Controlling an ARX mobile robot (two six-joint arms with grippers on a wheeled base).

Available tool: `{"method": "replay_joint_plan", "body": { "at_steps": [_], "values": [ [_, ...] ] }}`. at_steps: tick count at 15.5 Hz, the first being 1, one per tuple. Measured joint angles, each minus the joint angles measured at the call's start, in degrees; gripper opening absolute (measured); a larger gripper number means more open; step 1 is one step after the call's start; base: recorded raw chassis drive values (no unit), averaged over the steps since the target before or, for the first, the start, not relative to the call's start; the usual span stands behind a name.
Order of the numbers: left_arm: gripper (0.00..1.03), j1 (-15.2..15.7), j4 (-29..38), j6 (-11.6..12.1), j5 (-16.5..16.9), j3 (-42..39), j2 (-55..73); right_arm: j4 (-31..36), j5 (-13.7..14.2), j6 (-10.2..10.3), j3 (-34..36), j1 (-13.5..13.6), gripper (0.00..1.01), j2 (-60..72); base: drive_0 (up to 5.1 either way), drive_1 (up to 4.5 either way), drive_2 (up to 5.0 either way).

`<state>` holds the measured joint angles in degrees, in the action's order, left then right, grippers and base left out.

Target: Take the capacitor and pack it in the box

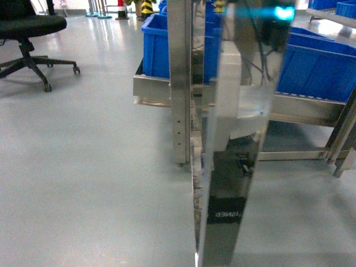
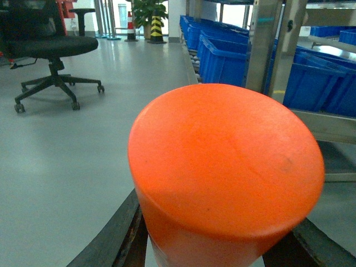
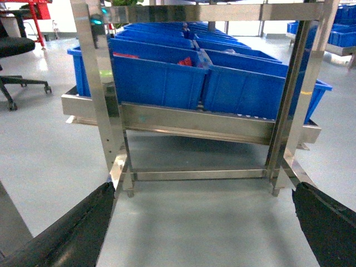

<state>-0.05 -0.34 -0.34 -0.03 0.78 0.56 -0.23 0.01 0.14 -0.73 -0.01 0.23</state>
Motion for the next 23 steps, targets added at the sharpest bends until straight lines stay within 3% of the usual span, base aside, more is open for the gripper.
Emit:
{"method": "replay_joint_plan", "body": {
  "at_steps": [23],
  "values": [
    [0.44, 0.00, 0.02, 0.35, 0.04, 0.00, 0.00, -0.11, -0.02, 0.00, 0.00, 0.00, 0.98, 0.02, -4.9, 2.27, 2.7]
  ]
}}
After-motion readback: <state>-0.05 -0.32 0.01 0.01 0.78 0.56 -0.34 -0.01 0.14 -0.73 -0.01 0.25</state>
